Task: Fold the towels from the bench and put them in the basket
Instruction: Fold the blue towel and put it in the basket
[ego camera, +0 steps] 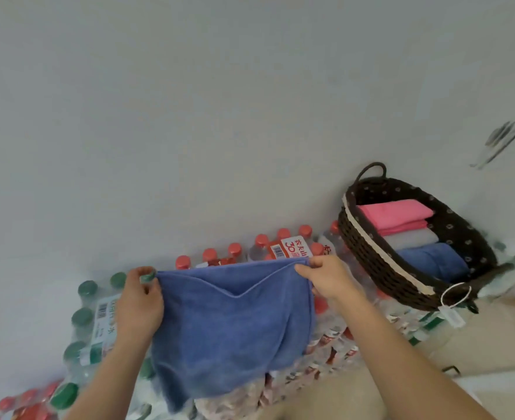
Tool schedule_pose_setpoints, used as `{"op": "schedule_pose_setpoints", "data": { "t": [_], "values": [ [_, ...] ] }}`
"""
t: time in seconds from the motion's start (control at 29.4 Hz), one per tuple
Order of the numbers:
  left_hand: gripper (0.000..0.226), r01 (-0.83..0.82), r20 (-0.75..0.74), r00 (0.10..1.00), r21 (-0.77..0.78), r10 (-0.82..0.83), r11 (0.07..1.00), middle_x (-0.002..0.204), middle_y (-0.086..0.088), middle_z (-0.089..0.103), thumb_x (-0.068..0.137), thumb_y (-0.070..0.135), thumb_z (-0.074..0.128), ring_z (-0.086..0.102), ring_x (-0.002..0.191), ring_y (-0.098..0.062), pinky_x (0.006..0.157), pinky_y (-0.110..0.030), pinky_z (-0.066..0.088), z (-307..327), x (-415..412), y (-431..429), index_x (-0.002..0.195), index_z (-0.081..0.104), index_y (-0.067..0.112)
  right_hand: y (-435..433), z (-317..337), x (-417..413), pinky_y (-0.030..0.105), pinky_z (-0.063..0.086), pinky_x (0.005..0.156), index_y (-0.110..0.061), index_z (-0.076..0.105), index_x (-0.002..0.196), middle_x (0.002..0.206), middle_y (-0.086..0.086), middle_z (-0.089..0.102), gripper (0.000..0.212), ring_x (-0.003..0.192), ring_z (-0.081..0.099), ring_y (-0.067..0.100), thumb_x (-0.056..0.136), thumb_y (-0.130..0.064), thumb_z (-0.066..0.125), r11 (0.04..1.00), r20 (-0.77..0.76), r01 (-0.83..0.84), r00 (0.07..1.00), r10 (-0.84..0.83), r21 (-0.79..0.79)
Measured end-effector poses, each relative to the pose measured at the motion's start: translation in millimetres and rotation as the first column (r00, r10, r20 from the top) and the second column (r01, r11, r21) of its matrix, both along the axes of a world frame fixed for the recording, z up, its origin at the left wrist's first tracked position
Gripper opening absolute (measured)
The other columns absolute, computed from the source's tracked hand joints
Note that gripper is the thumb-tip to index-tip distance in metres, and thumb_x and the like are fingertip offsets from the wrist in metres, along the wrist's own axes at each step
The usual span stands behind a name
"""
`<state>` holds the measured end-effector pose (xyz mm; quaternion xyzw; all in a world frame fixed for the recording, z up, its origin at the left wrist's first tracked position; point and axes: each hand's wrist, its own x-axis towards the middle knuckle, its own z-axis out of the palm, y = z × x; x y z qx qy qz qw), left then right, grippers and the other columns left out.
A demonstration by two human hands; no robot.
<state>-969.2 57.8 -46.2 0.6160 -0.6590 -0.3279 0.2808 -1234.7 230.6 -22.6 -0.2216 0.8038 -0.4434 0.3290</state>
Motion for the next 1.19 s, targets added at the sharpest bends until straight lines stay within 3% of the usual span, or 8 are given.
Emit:
{"op": "schedule_pose_setpoints", "data": {
  "t": [0.1,0.17,0.24,0.34,0.58,0.78,0.99,1.19],
  "values": [
    [0.034,0.004,0.109,0.994,-0.184,0.016,0.983,0.103,-0.014,0.062,0.085,0.001,0.051,0.057,0.094,-0.035,0.085,-0.043,0.045,7,-23,-7,0.117,0.056,0.013,-10,-6,-11,0.013,0.043,0.044,-0.010,0.073,0.091,0.082,0.000,0.070,0.009,0.064,0.062,0.004,0.090,-0.014,0.065,0.999,0.177,0.020,0.984,-0.011,-0.048],
    [0.024,0.152,0.068,0.988,-0.248,-0.140,0.957,0.095,-0.001,0.063,0.085,0.003,0.057,0.061,0.086,-0.025,0.080,-0.036,0.047,20,-56,8,0.102,0.063,0.019,-16,-9,-19,0.012,0.043,0.046,-0.012,0.073,0.096,0.089,-0.003,0.070,0.012,0.073,0.061,0.006,0.090,-0.018,0.065,0.999,0.212,-0.021,0.977,0.027,-0.032],
    [0.015,0.436,0.078,0.900,-0.201,-0.429,0.878,0.089,0.010,0.066,0.086,0.012,0.060,0.061,0.082,-0.013,0.077,-0.031,0.048,23,-96,35,0.091,0.067,0.025,-21,-13,-24,0.011,0.041,0.045,-0.007,0.073,0.095,0.079,-0.004,0.068,0.014,0.063,0.060,0.001,0.091,-0.017,0.064,0.997,0.230,-0.061,0.971,0.069,-0.043],
    [0.017,0.700,0.195,0.713,-0.138,-0.674,0.701,0.100,0.010,0.060,0.087,0.029,0.062,0.053,0.094,-0.009,0.084,-0.023,0.042,9,-146,66,0.103,0.065,0.026,-26,-19,-30,0.012,0.037,0.041,0.008,0.070,0.096,0.067,0.001,0.064,0.023,0.047,0.054,-0.002,0.091,-0.014,0.064,0.989,0.225,-0.118,0.965,0.135,-0.090],
    [0.020,0.620,0.028,0.784,0.013,-0.620,0.784,0.088,0.011,0.063,0.076,0.025,0.077,0.057,0.084,-0.003,0.076,-0.017,0.046,2,-175,59,0.089,0.061,0.029,-24,-24,-47,0.014,0.037,0.048,-0.002,0.074,0.095,0.060,-0.008,0.062,0.021,0.049,0.051,0.000,0.096,-0.012,0.055,0.955,0.270,-0.248,0.920,0.284,-0.162],
    [0.015,0.659,0.085,0.750,-0.002,-0.656,0.752,0.078,0.014,0.059,0.077,0.019,0.077,0.055,0.075,0.001,0.068,-0.012,0.041,13,-183,60,0.076,0.063,0.025,-18,-26,-53,0.021,0.038,0.055,-0.007,0.073,0.103,0.079,0.003,0.067,0.024,0.065,0.054,0.007,0.098,-0.010,0.050,0.946,0.450,-0.232,0.836,0.312,-0.226],
    [0.006,0.632,0.004,0.774,-0.072,-0.633,0.772,0.077,0.022,0.065,0.079,0.020,0.076,0.061,0.081,0.004,0.074,-0.015,0.049,17,-186,65,0.082,0.076,0.026,-13,-27,-54,0.021,0.050,0.061,-0.010,0.071,0.110,0.095,0.005,0.073,0.025,0.081,0.065,0.008,0.098,-0.008,0.049,0.927,0.429,-0.260,0.830,0.357,-0.268],
    [0.006,0.597,0.013,0.801,-0.098,-0.599,0.796,0.080,0.017,0.068,0.080,0.022,0.075,0.063,0.080,0.002,0.077,-0.024,0.053,12,-188,68,0.084,0.076,0.027,-8,-26,-53,0.021,0.047,0.066,-0.008,0.073,0.103,0.090,0.005,0.071,0.026,0.081,0.059,0.009,0.097,-0.003,0.048,0.919,0.348,-0.282,0.862,0.368,-0.274]
  ]
}}
